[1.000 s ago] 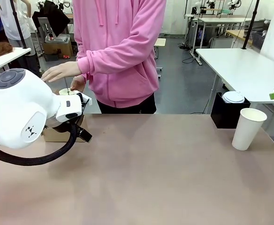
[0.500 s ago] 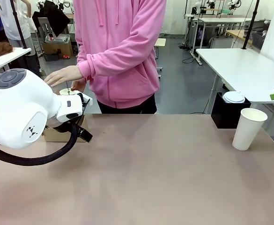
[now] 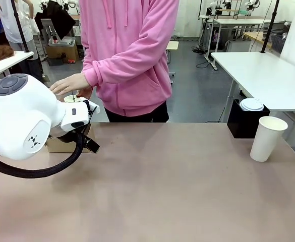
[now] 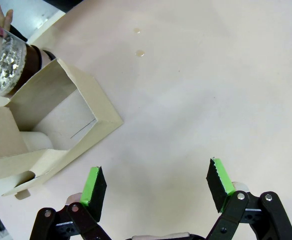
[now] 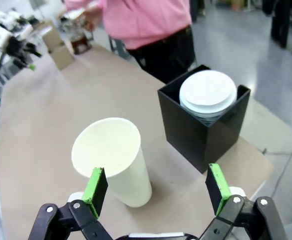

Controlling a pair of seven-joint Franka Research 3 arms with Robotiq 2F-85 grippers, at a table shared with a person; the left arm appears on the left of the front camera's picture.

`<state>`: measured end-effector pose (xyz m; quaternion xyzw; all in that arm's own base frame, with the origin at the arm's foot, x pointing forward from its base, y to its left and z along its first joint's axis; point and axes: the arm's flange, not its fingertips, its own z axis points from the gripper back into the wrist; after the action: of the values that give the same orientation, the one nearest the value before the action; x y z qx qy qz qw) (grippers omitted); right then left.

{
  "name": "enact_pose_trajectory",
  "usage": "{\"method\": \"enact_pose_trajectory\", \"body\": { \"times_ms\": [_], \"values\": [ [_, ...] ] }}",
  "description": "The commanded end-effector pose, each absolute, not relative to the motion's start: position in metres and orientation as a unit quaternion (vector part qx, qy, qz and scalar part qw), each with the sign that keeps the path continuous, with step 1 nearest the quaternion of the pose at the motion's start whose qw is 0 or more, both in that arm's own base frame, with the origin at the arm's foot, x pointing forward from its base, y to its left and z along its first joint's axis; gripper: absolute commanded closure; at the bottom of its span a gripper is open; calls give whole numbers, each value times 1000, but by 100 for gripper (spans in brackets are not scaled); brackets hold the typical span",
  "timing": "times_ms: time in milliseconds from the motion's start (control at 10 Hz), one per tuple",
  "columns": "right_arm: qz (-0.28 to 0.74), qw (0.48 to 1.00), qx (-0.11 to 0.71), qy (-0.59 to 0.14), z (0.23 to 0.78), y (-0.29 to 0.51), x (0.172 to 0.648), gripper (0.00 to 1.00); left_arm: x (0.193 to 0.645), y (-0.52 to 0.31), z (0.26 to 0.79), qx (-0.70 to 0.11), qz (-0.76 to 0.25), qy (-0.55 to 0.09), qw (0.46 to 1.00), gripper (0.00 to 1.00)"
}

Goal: Pour a drink into a cup and package it in a carrier.
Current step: Pick up the 600 ml Paper Cup and place it in the middle top area of the table.

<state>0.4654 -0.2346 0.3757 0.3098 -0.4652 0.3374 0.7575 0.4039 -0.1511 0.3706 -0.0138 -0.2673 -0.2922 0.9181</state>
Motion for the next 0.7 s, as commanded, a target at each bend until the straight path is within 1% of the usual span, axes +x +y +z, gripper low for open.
{"method": "enact_pose_trajectory", "body": {
  "times_ms": [0,200,600],
  "values": [
    [349,705,348,-510,342,-245,467,0,404,-151,371,-14,-292,-267,918,0],
    [356,674,375,-528,311,-236,461,0,404,-151,371,-14,-292,-267,918,0],
    [357,650,396,-541,276,-212,452,0,404,-151,371,-14,-292,-267,918,0]
  ]
}}
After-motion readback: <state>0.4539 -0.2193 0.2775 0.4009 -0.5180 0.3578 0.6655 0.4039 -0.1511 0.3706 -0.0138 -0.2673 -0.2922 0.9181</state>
